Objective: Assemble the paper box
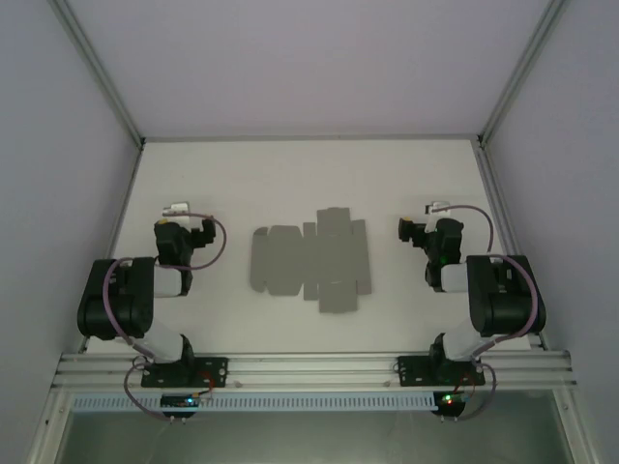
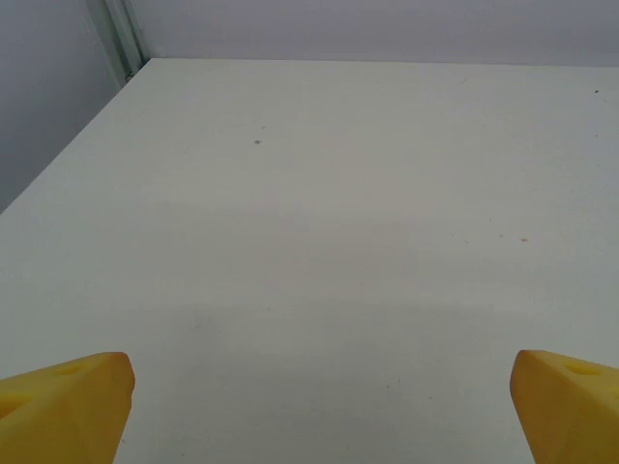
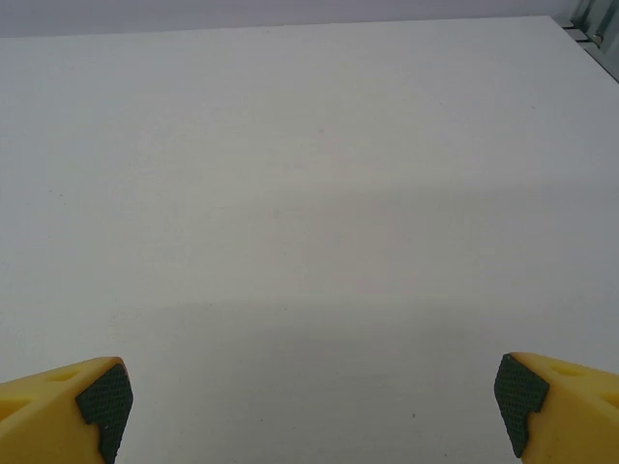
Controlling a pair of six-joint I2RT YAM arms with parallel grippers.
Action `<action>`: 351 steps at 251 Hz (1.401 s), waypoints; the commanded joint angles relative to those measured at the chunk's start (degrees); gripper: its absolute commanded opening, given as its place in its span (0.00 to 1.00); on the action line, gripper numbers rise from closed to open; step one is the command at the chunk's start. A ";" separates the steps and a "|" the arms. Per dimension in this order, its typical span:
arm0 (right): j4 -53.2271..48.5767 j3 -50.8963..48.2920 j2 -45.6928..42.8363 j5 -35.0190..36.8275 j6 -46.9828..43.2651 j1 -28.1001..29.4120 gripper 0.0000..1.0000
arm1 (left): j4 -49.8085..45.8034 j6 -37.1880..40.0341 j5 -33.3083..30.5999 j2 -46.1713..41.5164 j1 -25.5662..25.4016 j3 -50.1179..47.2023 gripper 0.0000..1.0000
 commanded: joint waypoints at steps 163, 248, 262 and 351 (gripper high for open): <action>-0.30 0.23 -0.07 -2.10 0.46 -0.40 0.99 | -0.40 0.43 0.89 -0.27 0.00 0.41 0.99; -6.30 1.98 -5.47 1.64 0.51 0.10 0.99 | -8.95 0.48 0.41 -3.99 -0.02 3.80 1.00; -17.03 6.33 -9.60 4.19 0.55 0.50 0.99 | -18.76 0.59 0.57 -6.81 -0.16 7.97 1.00; -60.92 32.17 -10.40 -2.75 19.17 14.69 0.83 | -52.72 -18.67 10.73 -7.93 -10.58 26.23 1.00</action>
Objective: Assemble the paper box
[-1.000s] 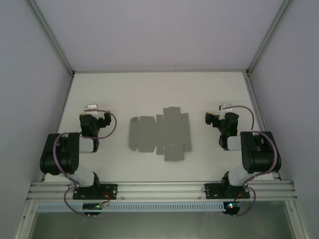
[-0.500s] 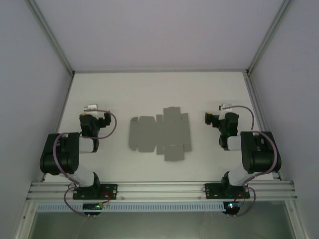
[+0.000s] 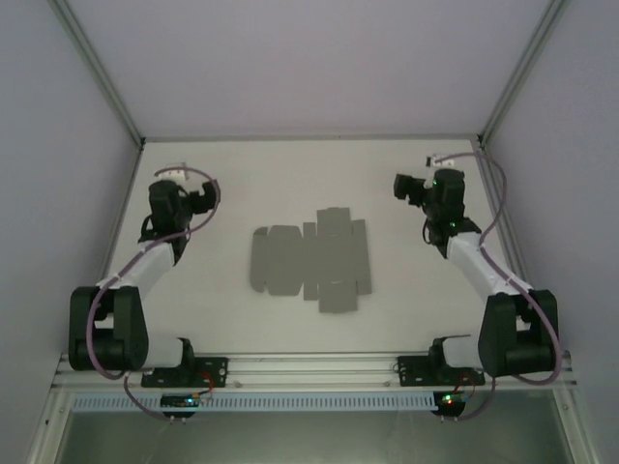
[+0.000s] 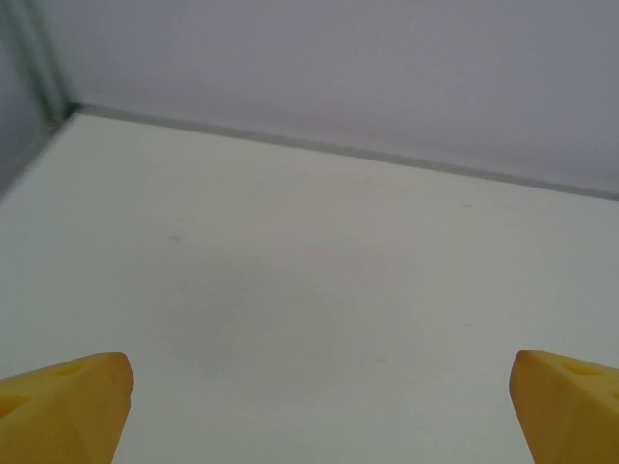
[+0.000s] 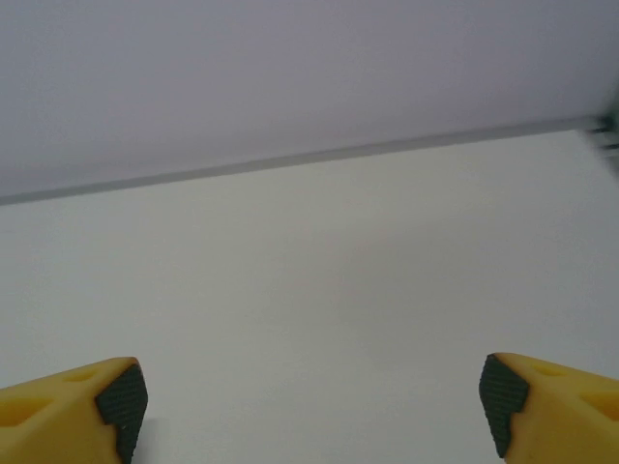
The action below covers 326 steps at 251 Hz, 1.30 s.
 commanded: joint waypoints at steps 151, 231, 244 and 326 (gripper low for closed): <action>-18.74 2.12 25.21 -17.55 13.13 16.55 0.46 | -17.69 -11.69 27.14 10.27 -11.87 -1.95 1.00; -14.44 -0.89 26.27 -16.79 14.33 16.03 0.45 | -0.10 -19.24 42.88 15.69 -12.22 -4.02 0.59; -14.04 -0.88 26.36 -17.23 14.50 15.90 0.46 | 0.65 -20.27 42.14 15.65 -12.23 -4.25 0.40; -14.30 -0.96 11.13 -22.81 10.27 11.59 0.73 | 0.74 -21.96 39.26 4.49 -11.89 -2.08 0.00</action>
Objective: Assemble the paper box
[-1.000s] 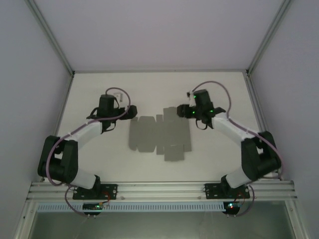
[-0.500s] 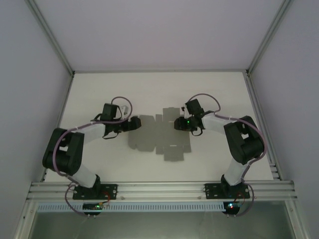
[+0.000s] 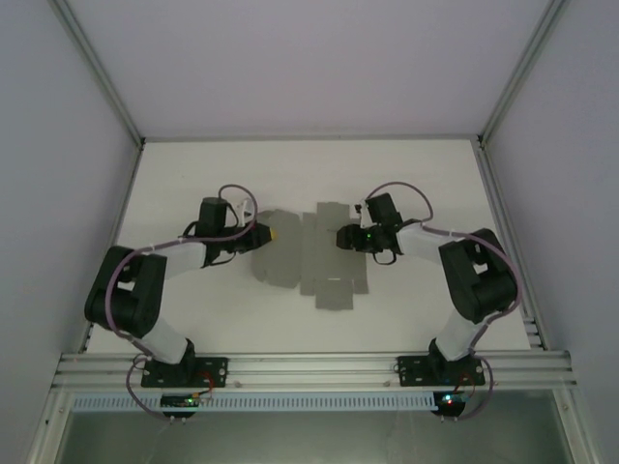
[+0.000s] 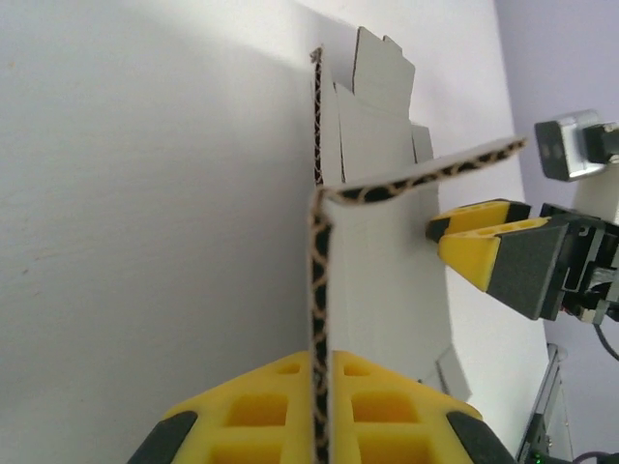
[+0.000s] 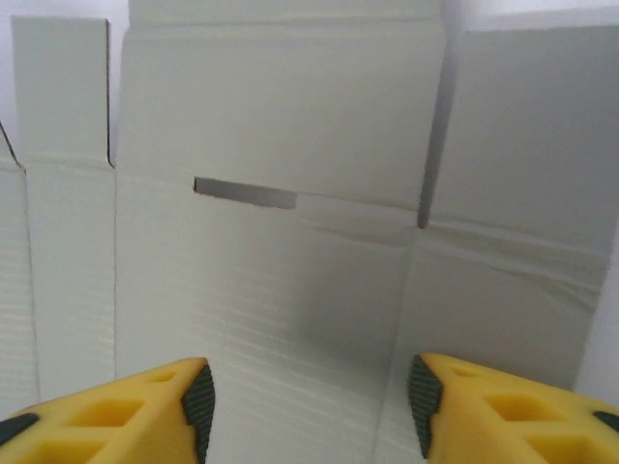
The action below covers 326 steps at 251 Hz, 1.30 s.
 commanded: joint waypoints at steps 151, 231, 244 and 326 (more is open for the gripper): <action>-0.20 -1.99 -18.24 -30.38 -5.62 -15.13 0.69 | 16.27 -16.93 13.03 -13.86 4.94 6.13 0.00; -0.14 -2.13 -19.09 -31.87 -6.63 -14.66 0.11 | 14.11 -15.95 9.11 -15.21 6.60 4.11 0.00; 0.06 -2.19 -19.45 -31.97 -7.39 -14.36 0.00 | 14.79 -15.98 9.04 -14.98 6.80 3.61 0.00; -15.52 3.47 -18.31 -9.43 -25.08 -6.56 0.00 | -19.26 4.35 -13.46 -16.75 7.05 7.60 1.00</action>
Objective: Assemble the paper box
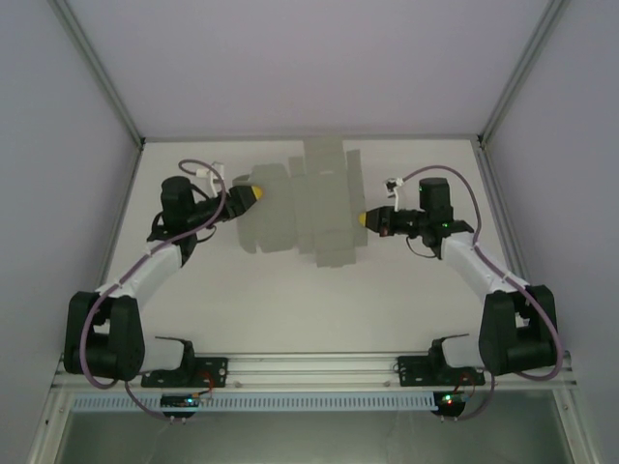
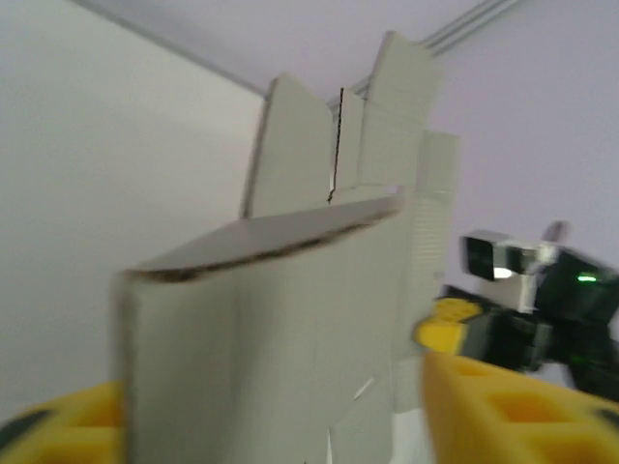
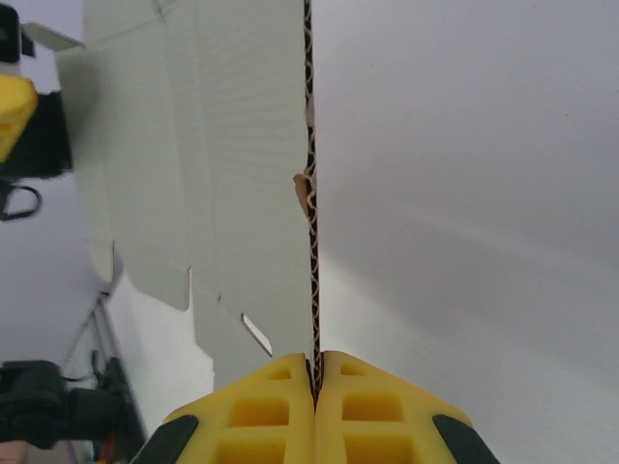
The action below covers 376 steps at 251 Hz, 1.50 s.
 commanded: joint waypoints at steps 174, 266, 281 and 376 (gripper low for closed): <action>30.66 7.51 25.84 80.73 -81.11 32.63 0.00 | -26.51 15.30 -5.59 11.40 -5.44 23.00 1.00; 26.54 6.67 23.15 76.64 -74.50 32.63 0.00 | -34.75 15.00 -4.71 25.52 -7.70 32.31 0.71; 26.52 6.77 22.89 76.66 -73.66 32.44 0.00 | -36.66 15.60 -5.47 26.84 -8.14 32.87 0.71; 26.58 5.55 22.23 74.69 -66.37 33.47 0.00 | -23.67 10.01 3.24 30.89 -10.39 28.45 0.57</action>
